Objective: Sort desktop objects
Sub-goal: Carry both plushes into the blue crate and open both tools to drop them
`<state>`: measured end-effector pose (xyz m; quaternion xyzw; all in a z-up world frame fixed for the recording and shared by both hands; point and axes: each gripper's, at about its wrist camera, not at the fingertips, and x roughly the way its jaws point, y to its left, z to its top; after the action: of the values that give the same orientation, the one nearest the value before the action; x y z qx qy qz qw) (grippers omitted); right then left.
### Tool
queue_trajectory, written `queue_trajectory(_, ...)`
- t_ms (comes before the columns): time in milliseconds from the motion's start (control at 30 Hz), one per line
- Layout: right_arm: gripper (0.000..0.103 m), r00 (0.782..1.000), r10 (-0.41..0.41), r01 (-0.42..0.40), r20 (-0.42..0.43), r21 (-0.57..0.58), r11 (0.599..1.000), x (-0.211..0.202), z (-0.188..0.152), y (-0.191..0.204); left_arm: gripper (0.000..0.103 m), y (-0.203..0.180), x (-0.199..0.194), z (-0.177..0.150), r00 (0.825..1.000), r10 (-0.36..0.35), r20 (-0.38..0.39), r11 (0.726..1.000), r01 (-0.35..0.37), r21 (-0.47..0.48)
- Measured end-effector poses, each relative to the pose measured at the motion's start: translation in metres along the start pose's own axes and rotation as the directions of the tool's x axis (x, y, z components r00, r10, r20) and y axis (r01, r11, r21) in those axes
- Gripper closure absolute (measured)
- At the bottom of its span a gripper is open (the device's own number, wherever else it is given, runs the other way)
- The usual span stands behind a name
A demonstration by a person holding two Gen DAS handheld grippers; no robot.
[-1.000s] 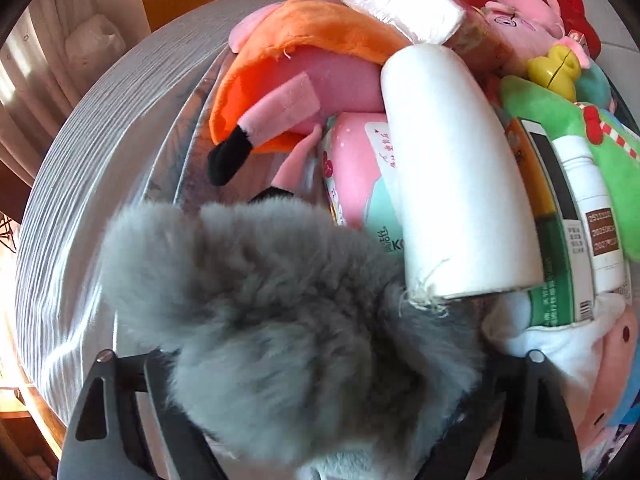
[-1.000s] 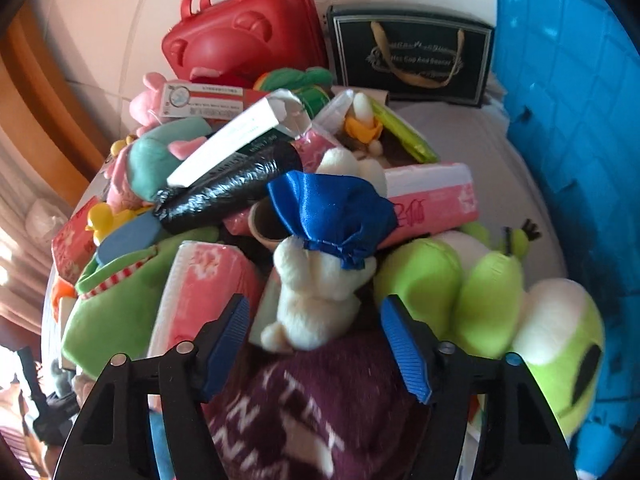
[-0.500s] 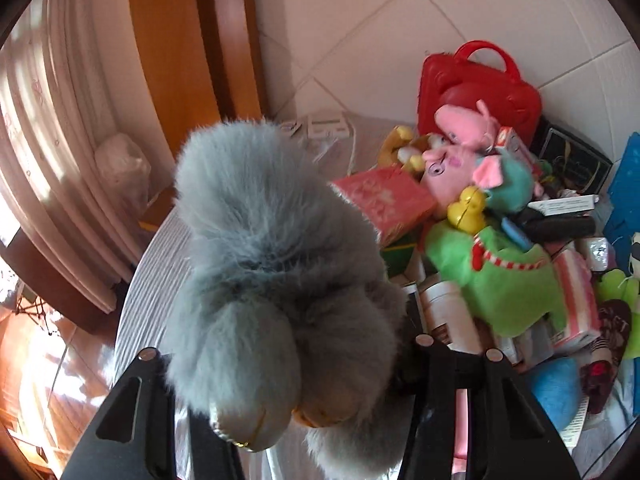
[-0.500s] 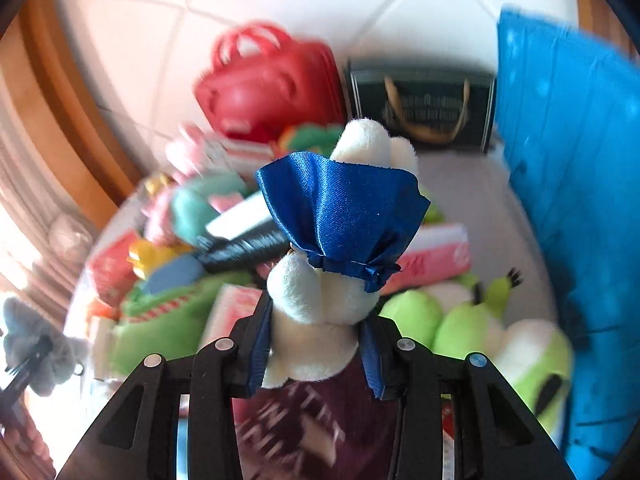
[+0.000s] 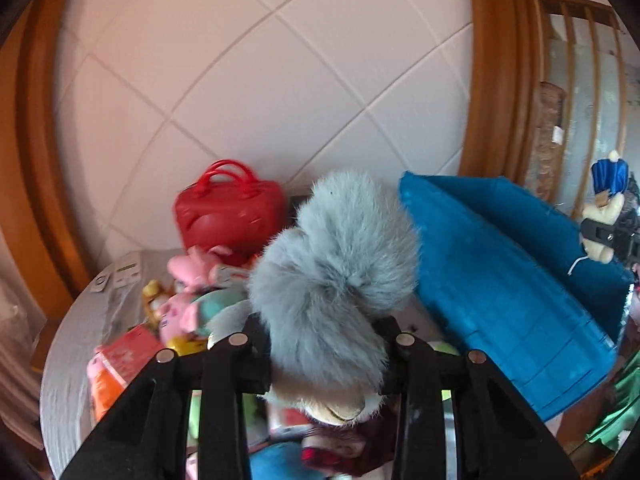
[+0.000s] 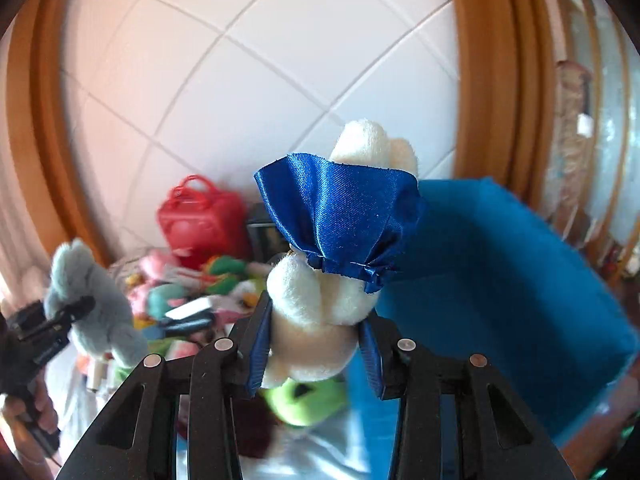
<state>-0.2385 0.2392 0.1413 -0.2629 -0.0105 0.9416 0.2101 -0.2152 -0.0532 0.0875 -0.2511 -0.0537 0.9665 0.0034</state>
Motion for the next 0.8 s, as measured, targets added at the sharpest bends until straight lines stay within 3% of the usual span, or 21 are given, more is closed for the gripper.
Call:
queue_trajectory(100,0.064,0.997,-0.073,0.073,-0.017,-0.008,0.997,-0.012,0.004,-0.063,0.071,-0.085,0.015,0.033,0.994,-0.103,0.031,0.994,0.102,0.028)
queue_trajectory(267,0.064,0.987,-0.134,0.130,-0.090,-0.046,0.990,-0.009,0.000,-0.172,0.071,-0.234,0.061,0.069,0.981,-0.194,0.016,0.980,0.193,0.038)
queue_trajectory(433,0.064,0.966,-0.160,0.142,-0.205,-0.098,0.985,0.012,-0.013,-0.259,0.071,-0.355,0.104,0.072,0.979,-0.174,-0.105,0.982,0.181,0.058)
queue_trajectory(567,0.064,0.937,-0.149,0.112,-0.315,-0.135,0.985,0.036,-0.023,-0.302,0.070,-0.416,0.154,0.051,0.961,-0.105,-0.257,0.988,0.129,0.080)
queue_trajectory(667,0.064,0.922,-0.152,0.093,-0.355,-0.176,0.980,0.049,-0.032,-0.317,0.063,-0.434,0.166,0.034,0.960,-0.019,-0.278,0.991,0.054,0.120)
queue_trajectory(800,0.064,0.915,-0.142,0.068,-0.379,-0.200,0.977,0.057,-0.045,-0.320,0.036,-0.442,0.161,0.032,0.966,0.021,-0.259,0.994,0.008,0.110)
